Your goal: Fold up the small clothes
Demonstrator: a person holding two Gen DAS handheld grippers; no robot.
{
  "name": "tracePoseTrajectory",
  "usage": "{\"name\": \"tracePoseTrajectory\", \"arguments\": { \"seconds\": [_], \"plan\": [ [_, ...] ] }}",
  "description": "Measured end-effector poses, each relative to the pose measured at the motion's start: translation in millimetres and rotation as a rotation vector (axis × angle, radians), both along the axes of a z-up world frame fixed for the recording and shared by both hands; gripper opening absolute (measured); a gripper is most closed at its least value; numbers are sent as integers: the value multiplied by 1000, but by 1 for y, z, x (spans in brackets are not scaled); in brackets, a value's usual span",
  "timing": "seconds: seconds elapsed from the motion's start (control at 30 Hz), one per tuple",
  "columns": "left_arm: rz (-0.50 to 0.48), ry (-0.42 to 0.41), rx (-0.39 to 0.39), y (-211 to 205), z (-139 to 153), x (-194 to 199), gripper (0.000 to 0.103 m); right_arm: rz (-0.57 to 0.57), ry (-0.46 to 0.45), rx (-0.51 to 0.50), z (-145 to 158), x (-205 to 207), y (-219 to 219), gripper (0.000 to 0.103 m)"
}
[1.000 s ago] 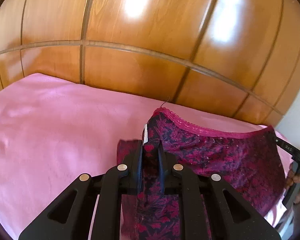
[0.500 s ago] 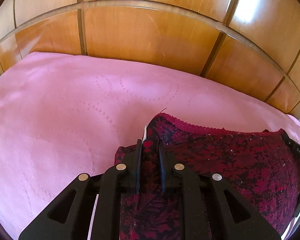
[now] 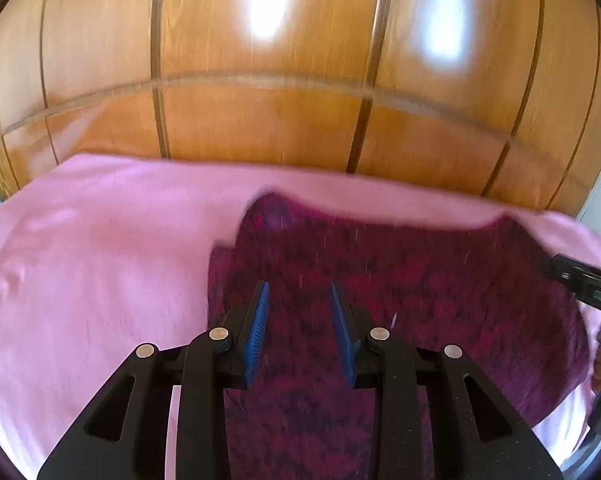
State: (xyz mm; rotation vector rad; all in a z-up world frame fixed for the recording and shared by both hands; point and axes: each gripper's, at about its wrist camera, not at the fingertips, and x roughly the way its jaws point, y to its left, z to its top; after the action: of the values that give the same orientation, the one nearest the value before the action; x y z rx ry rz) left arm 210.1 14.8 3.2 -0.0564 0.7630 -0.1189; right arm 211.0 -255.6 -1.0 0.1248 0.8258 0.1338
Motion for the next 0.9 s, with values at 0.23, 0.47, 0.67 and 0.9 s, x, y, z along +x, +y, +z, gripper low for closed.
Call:
{"name": "tracePoseTrajectory", "arguments": {
  "seconds": [0.23, 0.47, 0.67, 0.9],
  "plan": [
    [58, 70, -22, 2, -11, -3, 29, 37, 76, -73, -46, 0, 40, 72],
    [92, 7, -56, 10, 11, -55, 49, 2, 37, -8, -21, -21, 19, 73],
    [134, -2, -52, 22, 11, -81, 49, -169, -11, -22, -3, -60, -33, 74],
    [152, 10, -37, 33, 6, -95, 49, -261, 58, -2, -22, -78, -76, 65]
  ]
}}
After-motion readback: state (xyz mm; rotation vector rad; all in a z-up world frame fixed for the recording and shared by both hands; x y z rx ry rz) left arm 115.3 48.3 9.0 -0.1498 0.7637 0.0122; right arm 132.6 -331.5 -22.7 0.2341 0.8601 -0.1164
